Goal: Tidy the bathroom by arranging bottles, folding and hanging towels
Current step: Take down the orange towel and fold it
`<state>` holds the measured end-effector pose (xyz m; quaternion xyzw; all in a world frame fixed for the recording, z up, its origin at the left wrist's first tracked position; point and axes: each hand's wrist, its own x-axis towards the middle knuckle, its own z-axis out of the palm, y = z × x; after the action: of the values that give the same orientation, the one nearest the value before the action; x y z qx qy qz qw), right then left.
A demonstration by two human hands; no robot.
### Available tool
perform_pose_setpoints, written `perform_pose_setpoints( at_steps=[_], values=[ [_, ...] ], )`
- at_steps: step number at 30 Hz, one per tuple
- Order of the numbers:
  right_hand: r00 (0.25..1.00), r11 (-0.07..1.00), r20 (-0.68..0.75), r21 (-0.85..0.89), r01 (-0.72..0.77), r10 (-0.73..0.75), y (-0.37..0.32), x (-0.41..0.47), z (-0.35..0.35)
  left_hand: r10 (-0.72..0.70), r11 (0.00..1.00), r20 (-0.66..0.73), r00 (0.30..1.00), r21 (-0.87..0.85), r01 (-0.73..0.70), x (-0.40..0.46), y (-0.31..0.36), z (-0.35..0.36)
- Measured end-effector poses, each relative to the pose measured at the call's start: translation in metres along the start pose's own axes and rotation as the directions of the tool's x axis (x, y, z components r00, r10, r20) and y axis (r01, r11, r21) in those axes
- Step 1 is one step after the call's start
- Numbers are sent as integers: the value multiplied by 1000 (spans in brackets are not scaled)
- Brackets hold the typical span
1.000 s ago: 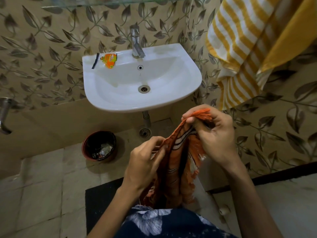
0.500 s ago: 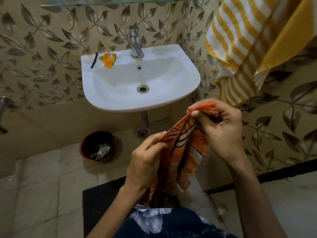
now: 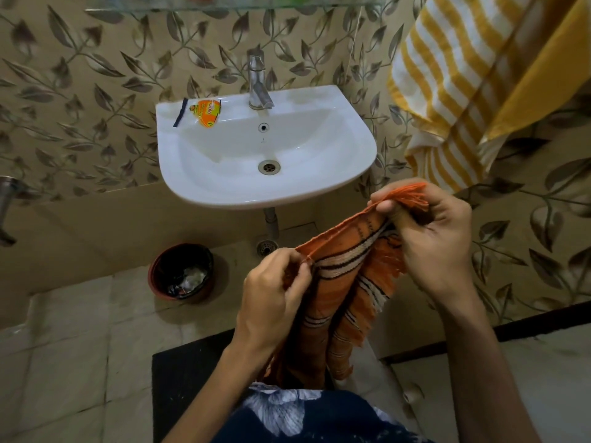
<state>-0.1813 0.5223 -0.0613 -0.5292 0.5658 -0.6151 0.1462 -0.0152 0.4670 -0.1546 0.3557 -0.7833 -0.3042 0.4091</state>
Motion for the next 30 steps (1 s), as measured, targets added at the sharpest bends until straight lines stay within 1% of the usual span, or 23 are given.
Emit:
perform_pose_setpoints(
  at_steps=[3, 5, 8, 9, 11, 12, 14, 15, 16, 18, 19, 20, 22, 25, 28, 30],
  values=[
    [1000, 998, 2, 62, -4, 4, -5, -2, 0, 18, 997, 7, 1000, 76, -18, 2, 3, 0],
    [1000, 994, 5, 109, 6, -7, -7, -4, -2, -15, 994, 2, 1000, 111, 14, 3, 1, 0],
    [999, 992, -10, 117, 40, -39, -7, -5, -9, -35, 995, 3, 999, 97, 35, 4, -2, -2],
    [1000, 995, -12, 92, 22, -21, -5, -4, -12, -36, 997, 16, 999, 73, 35, 3, -1, -3],
    [997, 997, 8, -24, -79, 80, 1, -4, -16, -43, 999, 74, 996, 19, 42, 2, 2, -5],
    [988, 985, 48, -97, -143, 148, 4, -5, -17, -40, 999, 113, 993, 0, 41, 1, 4, -5],
    [947, 940, 174, -261, -221, 270, 7, -9, -14, -20, 1000, 188, 982, -15, 23, -1, 8, -4],
    [920, 910, 235, -351, -219, 312, 8, -12, -11, -8, 1000, 217, 976, -19, 12, -2, 10, -4],
    [889, 878, 301, -438, -192, 345, 8, -14, -8, 0, 1000, 237, 972, -23, 5, -2, 10, -5],
    [809, 780, 417, -621, -79, 414, 9, -19, 1, 10, 1000, 256, 967, -31, -2, -2, 11, -6],
    [770, 729, 454, -685, -20, 448, 9, -20, 5, 8, 999, 260, 966, -34, 1, -1, 11, -7],
    [740, 699, 481, -715, 20, 471, 10, -21, 8, -4, 999, 261, 965, -36, 14, -1, 10, -7],
    [709, 704, 519, -709, 46, 477, 12, -20, 9, -31, 999, 256, 966, -27, 39, -2, 8, -7],
    [739, 740, 511, -672, 25, 439, 12, -16, 2, -17, 999, 257, 966, 31, 10, -5, 9, -6],
    [775, 786, 508, -618, 24, 376, 7, -15, -3, 74, 983, 247, 966, 146, -112, -3, 11, -5],
    [799, 818, 505, -574, 30, 325, 3, -15, -5, 116, 967, 276, 954, 189, -173, 0, 11, -5]
  ],
)
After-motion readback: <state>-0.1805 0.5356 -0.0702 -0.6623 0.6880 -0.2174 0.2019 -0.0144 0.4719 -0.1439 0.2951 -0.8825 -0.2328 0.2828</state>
